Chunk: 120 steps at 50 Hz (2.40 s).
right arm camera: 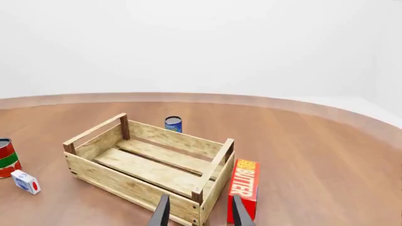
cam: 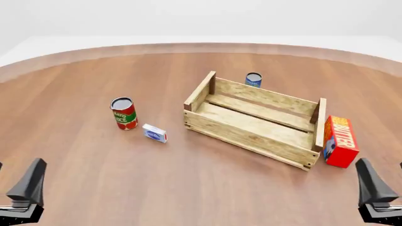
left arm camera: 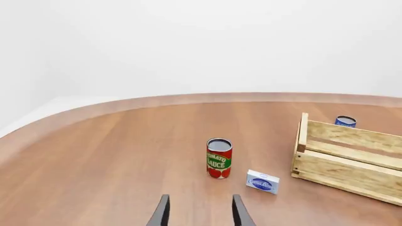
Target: Pick up the butter and put it in the tray.
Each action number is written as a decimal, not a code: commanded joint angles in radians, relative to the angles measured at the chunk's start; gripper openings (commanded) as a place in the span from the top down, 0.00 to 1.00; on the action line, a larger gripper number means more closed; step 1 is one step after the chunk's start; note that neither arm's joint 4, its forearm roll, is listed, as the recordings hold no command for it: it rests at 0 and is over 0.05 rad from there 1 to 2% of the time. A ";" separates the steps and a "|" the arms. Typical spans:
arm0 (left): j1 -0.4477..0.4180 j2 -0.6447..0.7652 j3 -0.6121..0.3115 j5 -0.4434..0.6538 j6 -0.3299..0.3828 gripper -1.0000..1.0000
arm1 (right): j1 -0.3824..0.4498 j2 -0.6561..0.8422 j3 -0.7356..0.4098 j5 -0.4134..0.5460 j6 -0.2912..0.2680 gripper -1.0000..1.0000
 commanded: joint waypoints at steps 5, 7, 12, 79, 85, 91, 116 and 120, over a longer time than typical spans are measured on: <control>0.000 0.000 0.000 0.000 0.000 0.00 | -0.001 0.001 -0.001 0.001 -0.011 0.00; 0.000 0.000 0.000 0.000 0.000 0.00 | -0.002 0.001 -0.002 0.000 -0.012 0.00; 0.000 0.000 0.000 0.000 0.000 0.00 | -0.010 0.002 -0.010 0.003 -0.023 0.00; 0.000 0.000 0.000 0.000 0.000 0.00 | -0.181 0.655 0.002 -0.564 -0.054 0.00; 0.000 0.000 0.000 0.000 0.000 0.00 | -0.189 0.742 0.002 -0.639 -0.051 0.00; 0.000 0.000 0.000 0.000 0.000 0.00 | -0.191 0.848 0.002 -0.724 -0.051 0.00; 0.000 0.000 0.000 0.000 0.000 0.00 | -0.208 1.121 0.002 -0.959 -0.043 0.00; 0.000 0.000 0.000 0.000 0.000 0.00 | -0.214 1.155 0.002 -0.986 -0.041 0.00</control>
